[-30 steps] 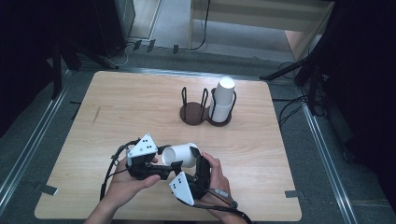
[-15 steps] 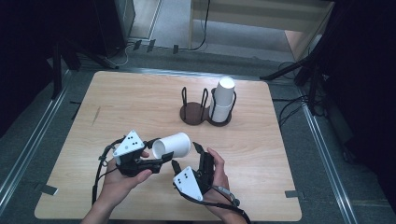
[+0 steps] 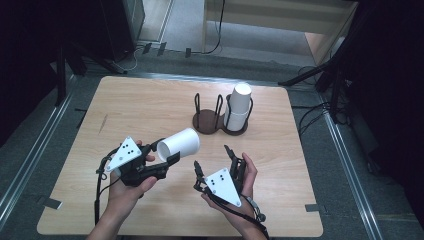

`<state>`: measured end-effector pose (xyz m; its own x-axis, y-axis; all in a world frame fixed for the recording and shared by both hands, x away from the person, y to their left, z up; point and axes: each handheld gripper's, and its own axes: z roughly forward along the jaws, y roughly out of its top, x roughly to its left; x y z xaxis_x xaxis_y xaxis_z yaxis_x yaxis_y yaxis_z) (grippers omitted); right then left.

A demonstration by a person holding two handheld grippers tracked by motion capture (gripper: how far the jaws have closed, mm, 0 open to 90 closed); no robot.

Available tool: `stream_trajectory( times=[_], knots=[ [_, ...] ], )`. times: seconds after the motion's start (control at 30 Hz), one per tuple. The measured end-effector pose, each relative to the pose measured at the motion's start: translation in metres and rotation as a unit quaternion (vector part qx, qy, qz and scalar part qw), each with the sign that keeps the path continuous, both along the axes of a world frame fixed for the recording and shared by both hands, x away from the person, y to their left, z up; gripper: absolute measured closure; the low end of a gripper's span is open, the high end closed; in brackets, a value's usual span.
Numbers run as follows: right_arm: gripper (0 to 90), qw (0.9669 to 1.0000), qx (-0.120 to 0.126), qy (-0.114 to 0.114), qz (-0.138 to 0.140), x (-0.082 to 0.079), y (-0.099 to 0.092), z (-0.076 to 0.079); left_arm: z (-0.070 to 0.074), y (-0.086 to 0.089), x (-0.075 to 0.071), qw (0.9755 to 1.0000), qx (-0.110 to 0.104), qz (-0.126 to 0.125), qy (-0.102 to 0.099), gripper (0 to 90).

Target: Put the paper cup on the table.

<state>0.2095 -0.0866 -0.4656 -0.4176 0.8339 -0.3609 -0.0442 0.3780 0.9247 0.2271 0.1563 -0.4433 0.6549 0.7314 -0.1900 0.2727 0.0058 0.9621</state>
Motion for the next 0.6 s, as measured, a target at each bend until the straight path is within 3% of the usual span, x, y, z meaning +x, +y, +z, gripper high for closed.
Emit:
stream_trajectory(
  times=[0.13, 0.33, 0.4, 0.57, 0.6],
  knots=[
    [9.6, 0.9999, 0.016, 0.005, -0.001, 0.000, -0.003, 0.002, 0.000, -0.004, 0.002, 0.9999, -0.008, -0.002, -0.014, 35.3],
    [9.5, 0.9974, 0.067, 0.025, 0.004, -0.002, -0.013, 0.008, -0.002, -0.011, 0.005, 0.9994, -0.018, -0.005, -0.029, 35.3],
    [10.0, 0.9946, 0.097, 0.037, 0.004, -0.002, -0.020, 0.011, -0.003, -0.016, 0.006, 0.9988, -0.025, -0.005, -0.042, 35.3],
    [11.1, 0.9899, 0.132, 0.052, 0.002, -0.003, -0.030, 0.014, -0.004, -0.023, 0.009, 0.9980, -0.033, -0.013, -0.053, 35.3],
    [11.9, 0.9867, 0.150, 0.063, 0.002, -0.003, -0.035, 0.015, -0.005, -0.027, 0.011, 0.9975, -0.038, -0.016, -0.057, 35.3]
  ],
)
